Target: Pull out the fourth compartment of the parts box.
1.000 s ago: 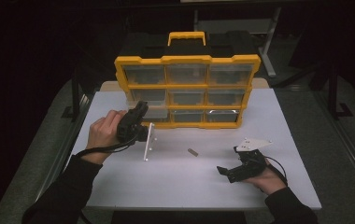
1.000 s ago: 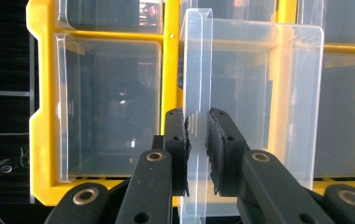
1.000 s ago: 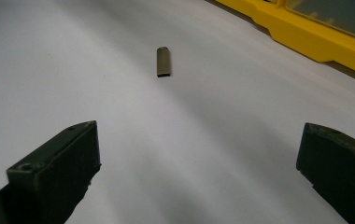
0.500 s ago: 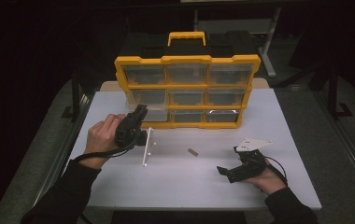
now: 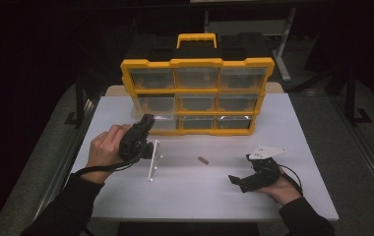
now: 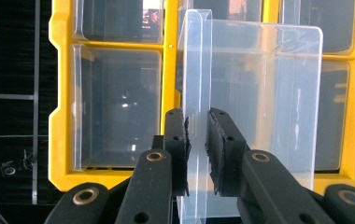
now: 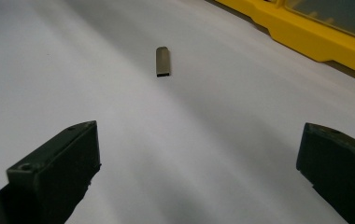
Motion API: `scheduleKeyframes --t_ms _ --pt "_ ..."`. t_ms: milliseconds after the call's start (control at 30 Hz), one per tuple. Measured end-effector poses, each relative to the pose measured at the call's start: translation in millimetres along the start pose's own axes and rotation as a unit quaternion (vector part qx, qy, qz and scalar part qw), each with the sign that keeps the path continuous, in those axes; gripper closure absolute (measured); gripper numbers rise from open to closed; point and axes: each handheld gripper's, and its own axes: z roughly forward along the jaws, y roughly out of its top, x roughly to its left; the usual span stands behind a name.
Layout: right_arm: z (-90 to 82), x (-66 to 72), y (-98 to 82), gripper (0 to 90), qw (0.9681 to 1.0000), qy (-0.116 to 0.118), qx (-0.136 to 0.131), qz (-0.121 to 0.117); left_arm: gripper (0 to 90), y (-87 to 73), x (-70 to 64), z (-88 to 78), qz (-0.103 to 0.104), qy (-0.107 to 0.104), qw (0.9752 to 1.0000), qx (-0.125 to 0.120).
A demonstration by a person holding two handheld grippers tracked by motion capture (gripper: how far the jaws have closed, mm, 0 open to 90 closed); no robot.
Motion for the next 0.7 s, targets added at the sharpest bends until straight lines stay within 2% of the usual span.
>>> scheduleKeyframes --t_ms 700 --pt "0.3 -1.8 0.3 0.0 1.0 0.0 -0.002 0.004 78.5 -1.1 -3.7 -13.0 -0.001 0.002 1.0 -0.002"
